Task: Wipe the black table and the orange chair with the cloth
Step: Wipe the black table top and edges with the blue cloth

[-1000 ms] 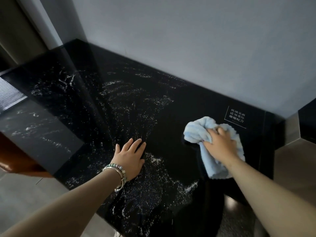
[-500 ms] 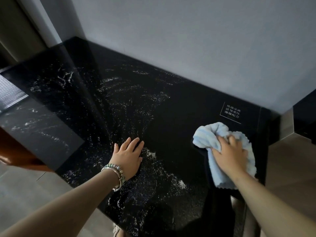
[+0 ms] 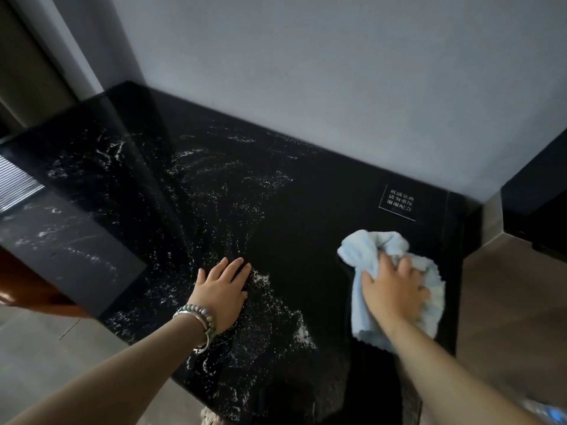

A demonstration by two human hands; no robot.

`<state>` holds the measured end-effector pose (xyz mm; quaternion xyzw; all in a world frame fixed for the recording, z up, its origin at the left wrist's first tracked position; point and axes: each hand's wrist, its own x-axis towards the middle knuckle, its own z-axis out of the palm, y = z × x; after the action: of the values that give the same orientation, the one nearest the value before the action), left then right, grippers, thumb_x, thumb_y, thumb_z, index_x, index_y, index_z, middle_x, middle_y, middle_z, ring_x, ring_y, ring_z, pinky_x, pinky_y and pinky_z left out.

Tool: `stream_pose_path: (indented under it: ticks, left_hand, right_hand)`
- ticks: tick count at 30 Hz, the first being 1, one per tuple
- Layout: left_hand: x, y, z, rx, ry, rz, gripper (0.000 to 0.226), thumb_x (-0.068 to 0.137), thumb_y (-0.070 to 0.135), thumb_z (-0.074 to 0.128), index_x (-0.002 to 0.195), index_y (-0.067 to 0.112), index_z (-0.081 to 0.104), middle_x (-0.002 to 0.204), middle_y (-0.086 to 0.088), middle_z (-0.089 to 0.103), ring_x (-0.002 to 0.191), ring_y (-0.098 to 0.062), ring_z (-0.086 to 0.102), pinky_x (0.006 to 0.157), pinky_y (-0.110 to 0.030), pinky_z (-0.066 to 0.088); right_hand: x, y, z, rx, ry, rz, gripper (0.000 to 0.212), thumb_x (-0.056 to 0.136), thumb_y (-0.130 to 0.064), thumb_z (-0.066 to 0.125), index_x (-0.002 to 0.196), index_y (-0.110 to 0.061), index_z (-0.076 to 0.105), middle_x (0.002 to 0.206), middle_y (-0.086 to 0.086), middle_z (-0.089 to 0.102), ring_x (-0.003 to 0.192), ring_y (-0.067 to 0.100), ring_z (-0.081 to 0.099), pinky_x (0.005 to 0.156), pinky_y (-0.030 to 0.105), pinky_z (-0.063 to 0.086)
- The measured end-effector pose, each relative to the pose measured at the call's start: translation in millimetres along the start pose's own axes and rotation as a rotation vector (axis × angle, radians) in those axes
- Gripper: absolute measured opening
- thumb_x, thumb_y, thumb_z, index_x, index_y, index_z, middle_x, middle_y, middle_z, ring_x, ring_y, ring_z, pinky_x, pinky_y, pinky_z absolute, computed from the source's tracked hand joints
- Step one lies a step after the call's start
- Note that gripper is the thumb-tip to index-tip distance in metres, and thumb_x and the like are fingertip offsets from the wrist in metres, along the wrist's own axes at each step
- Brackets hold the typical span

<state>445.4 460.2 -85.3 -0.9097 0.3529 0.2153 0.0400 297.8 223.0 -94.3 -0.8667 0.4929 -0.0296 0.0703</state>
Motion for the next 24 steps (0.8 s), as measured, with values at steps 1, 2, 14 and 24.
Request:
stream_pose_path:
  ticks: [1, 2, 14, 24]
  left_hand:
    - [0.7, -2.0, 0.0, 0.013, -0.001, 0.006, 0.056, 0.101, 0.036, 0.025, 0.150, 0.028, -0.001, 0.158, 0.009, -0.007, 0.146, -0.021, -0.008, 0.117, -0.051, 0.004]
    - [1.5, -3.9, -0.6, 0.022, -0.006, 0.013, 0.056, 0.101, 0.037, 0.025, 0.150, 0.029, -0.001, 0.158, 0.010, -0.007, 0.146, -0.020, -0.008, 0.117, -0.051, 0.005]
    - [0.7, -3.3, -2.3, 0.010, 0.005, 0.004, 0.055, 0.101, 0.036, 0.027, 0.150, 0.031, 0.003, 0.157, 0.012, -0.002, 0.146, -0.019, -0.003, 0.117, -0.052, 0.009]
    - [-4.5, 5.1, 0.4, -0.035, -0.016, -0.048, 0.054, 0.101, 0.035, 0.025, 0.150, 0.032, 0.003, 0.157, 0.013, -0.004, 0.146, -0.019, -0.005, 0.115, -0.057, 0.010]
  right_hand:
    - [-16.7, -14.0, 4.2, -0.025, -0.011, -0.117, 0.043, 0.088, -0.045, 0.047, 0.129, -0.030, 0.045, 0.131, 0.009, 0.041, 0.118, 0.035, 0.040, 0.090, 0.048, 0.037]
    - [-33.3, -28.0, 6.9, -0.005, -0.011, -0.276, 0.044, 0.084, -0.046, 0.049, 0.126, -0.031, 0.049, 0.124, 0.009, 0.047, 0.112, 0.036, 0.046, 0.085, 0.048, 0.040]
    - [-23.7, 0.3, -1.9, -0.026, -0.007, -0.003, 0.049, 0.088, -0.049, 0.044, 0.134, -0.033, 0.039, 0.135, 0.008, 0.038, 0.121, 0.033, 0.038, 0.091, 0.046, 0.037]
    - [3.3, 27.2, -2.5, 0.040, -0.012, -0.073, 0.048, 0.089, -0.045, 0.046, 0.135, -0.032, 0.038, 0.130, 0.009, 0.040, 0.118, 0.033, 0.041, 0.092, 0.047, 0.038]
